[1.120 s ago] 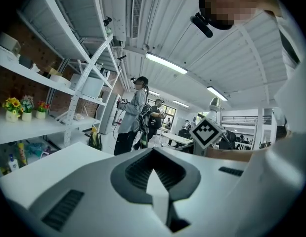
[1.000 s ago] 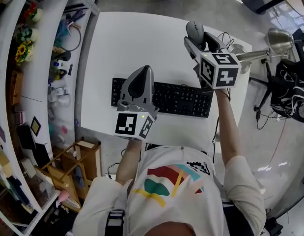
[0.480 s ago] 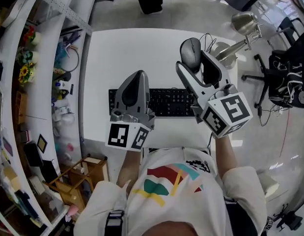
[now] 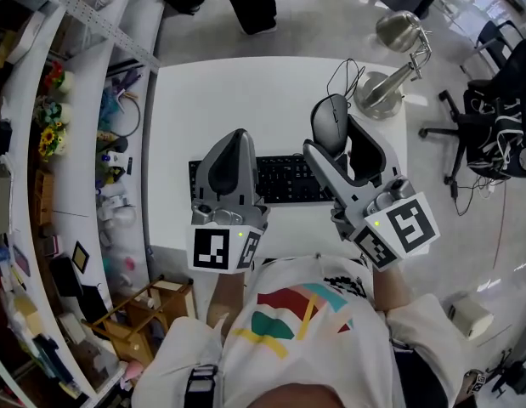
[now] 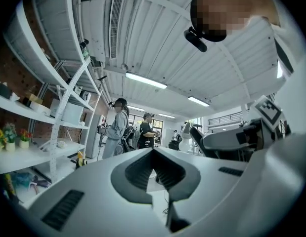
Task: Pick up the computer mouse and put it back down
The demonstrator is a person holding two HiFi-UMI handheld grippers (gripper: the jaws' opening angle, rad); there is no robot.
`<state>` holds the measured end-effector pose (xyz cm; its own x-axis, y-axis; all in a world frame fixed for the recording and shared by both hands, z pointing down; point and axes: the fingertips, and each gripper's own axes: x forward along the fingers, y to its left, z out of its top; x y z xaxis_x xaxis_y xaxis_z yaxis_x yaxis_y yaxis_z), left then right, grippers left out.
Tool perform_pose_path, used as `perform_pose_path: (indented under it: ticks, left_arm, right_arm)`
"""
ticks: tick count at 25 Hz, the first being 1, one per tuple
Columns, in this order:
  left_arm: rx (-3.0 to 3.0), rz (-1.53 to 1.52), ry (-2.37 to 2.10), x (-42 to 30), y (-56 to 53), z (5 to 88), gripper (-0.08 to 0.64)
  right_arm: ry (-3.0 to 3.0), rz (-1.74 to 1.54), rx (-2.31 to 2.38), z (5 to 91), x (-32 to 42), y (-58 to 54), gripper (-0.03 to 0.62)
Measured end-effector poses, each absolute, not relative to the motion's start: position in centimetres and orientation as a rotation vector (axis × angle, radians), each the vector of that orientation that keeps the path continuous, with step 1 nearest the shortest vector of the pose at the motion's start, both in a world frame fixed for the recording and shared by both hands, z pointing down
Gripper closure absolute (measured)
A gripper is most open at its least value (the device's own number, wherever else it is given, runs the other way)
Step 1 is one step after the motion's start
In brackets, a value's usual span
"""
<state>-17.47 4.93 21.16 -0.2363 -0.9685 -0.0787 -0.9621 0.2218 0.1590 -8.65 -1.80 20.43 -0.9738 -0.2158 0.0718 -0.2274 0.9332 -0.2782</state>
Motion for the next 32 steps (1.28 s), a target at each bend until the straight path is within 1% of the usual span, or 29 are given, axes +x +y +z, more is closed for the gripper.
perform_pose_path:
  ticks: [4, 19, 24, 32]
  left_arm:
    - [1.906, -0.377, -2.411, -17.4, 5.4, 20.6, 0.515]
    - [1.831, -0.332, -2.399, -18.3, 6.5, 22.9, 0.515]
    - [1.790, -0.260, -2.376, -19.3, 6.7, 26.4, 0.515]
    - [1.821, -0.153, -2.229, -17.2, 5.0, 31.3, 0.515]
  right_arm:
    - [-3.038, 0.443, 0.344, 20.8, -8.3, -1.4, 0.313]
    - [-2.981, 0.478, 0.345, 23.3, -8.4, -1.3, 0.313]
    - [-2.866, 0.421, 0.434, 27.5, -7.3, -1.9, 0.313]
    - [-2.636, 0.508, 0.619, 35.1, -1.3, -3.4, 0.313]
